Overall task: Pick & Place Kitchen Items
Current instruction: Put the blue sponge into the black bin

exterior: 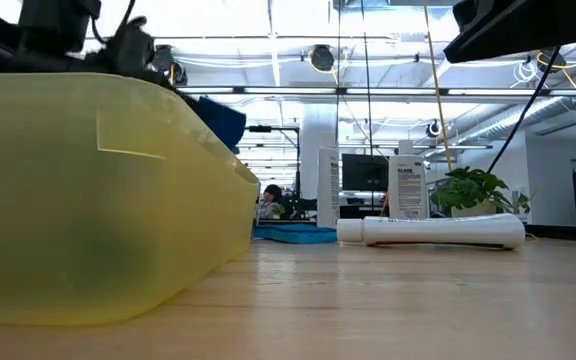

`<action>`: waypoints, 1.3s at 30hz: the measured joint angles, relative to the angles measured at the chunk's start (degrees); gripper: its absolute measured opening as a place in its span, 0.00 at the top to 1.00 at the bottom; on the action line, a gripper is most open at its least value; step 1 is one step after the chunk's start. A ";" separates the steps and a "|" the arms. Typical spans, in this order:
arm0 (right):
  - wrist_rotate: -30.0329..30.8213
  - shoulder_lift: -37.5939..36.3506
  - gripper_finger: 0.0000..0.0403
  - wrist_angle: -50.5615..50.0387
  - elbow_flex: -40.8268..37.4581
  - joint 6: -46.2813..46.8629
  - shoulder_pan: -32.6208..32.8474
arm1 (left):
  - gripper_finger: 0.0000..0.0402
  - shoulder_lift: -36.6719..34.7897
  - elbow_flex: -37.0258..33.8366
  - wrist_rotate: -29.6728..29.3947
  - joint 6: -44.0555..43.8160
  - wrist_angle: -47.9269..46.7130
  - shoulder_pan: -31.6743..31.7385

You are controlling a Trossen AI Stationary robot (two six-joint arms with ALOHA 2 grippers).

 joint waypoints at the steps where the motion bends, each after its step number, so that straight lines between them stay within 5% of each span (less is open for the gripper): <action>1: -0.02 0.00 0.81 0.16 0.02 0.00 0.00 | 0.98 0.12 -0.49 0.10 -0.43 -0.07 0.63; 14: 0.02 0.00 0.81 0.03 0.02 0.00 -0.07 | 0.97 1.64 -1.57 8.09 -0.40 -0.63 2.43; 32: 0.02 0.00 0.81 0.04 0.03 0.00 -0.07 | 0.98 6.98 -1.57 7.58 -3.41 0.82 5.49; 39: 0.02 0.00 0.81 0.03 0.03 0.00 -0.07 | 0.87 6.98 -1.57 2.90 -4.03 0.57 5.49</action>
